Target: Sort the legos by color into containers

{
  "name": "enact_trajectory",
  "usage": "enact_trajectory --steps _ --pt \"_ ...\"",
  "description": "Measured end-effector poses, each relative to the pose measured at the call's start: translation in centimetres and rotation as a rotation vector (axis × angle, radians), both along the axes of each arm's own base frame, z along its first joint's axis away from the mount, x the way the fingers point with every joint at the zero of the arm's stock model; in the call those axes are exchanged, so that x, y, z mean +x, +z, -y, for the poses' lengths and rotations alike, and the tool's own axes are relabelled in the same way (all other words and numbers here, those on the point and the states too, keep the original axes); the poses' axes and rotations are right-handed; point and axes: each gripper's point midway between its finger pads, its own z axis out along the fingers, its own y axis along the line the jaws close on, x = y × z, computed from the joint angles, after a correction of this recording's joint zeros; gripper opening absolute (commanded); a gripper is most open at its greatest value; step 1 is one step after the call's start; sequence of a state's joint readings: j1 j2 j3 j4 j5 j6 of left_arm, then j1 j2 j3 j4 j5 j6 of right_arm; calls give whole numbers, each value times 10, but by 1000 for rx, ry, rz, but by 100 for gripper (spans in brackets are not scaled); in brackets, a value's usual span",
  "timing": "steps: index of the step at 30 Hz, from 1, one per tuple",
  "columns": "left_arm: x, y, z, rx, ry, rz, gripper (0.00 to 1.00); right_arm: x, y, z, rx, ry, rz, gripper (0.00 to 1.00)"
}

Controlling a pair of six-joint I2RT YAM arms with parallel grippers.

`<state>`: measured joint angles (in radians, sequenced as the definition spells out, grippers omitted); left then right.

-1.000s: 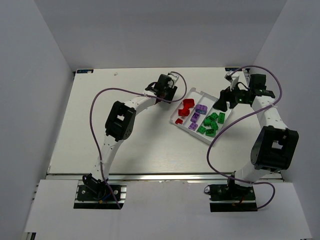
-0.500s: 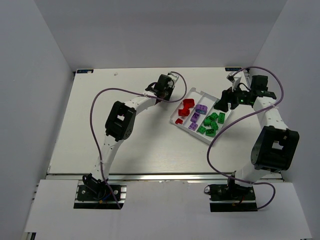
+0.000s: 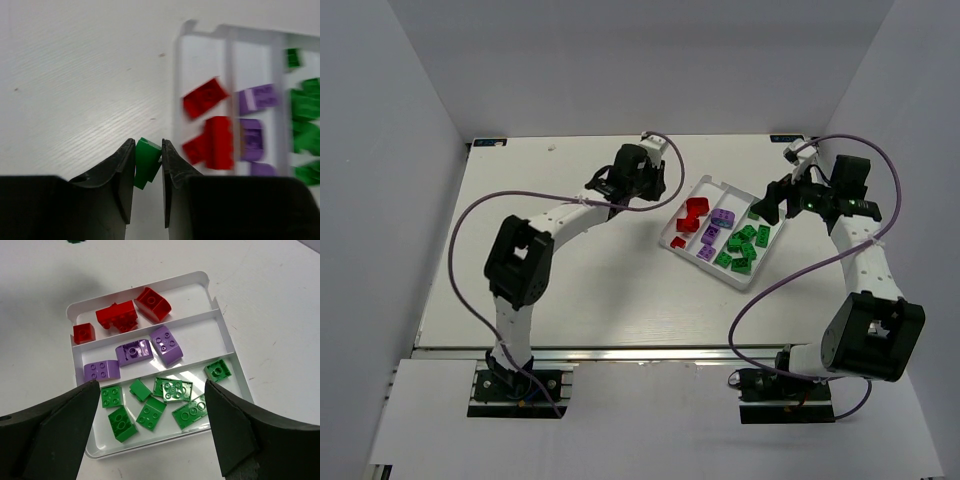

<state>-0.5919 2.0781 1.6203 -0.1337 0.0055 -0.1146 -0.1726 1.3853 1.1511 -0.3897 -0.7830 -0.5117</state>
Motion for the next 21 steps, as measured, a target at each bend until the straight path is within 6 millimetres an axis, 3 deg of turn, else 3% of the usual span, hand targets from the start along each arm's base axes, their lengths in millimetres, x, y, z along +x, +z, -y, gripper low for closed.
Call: enact_trajectory --steps 3,5,7,10,15,18,21 --pt "-33 48 26 -166 -86 46 0 -2 0 1 8 -18 4 90" --pt "-58 65 50 -265 -161 52 0 -1 0 2 13 -26 0 89" --pt "-85 68 79 -340 -245 29 0 -1 1 2 15 -30 -2 89" --pt "-120 49 119 -401 -346 -50 0 -2 -1 5 16 -42 -5 90" --pt "-166 -10 167 -403 -446 -206 4 -10 4 13 12 -77 10 89" --pt "-176 -32 182 -396 -462 -255 9 -14 8 17 10 -92 25 89" --pt "-176 -35 191 -406 -461 -267 16 -19 7 21 11 -106 26 89"
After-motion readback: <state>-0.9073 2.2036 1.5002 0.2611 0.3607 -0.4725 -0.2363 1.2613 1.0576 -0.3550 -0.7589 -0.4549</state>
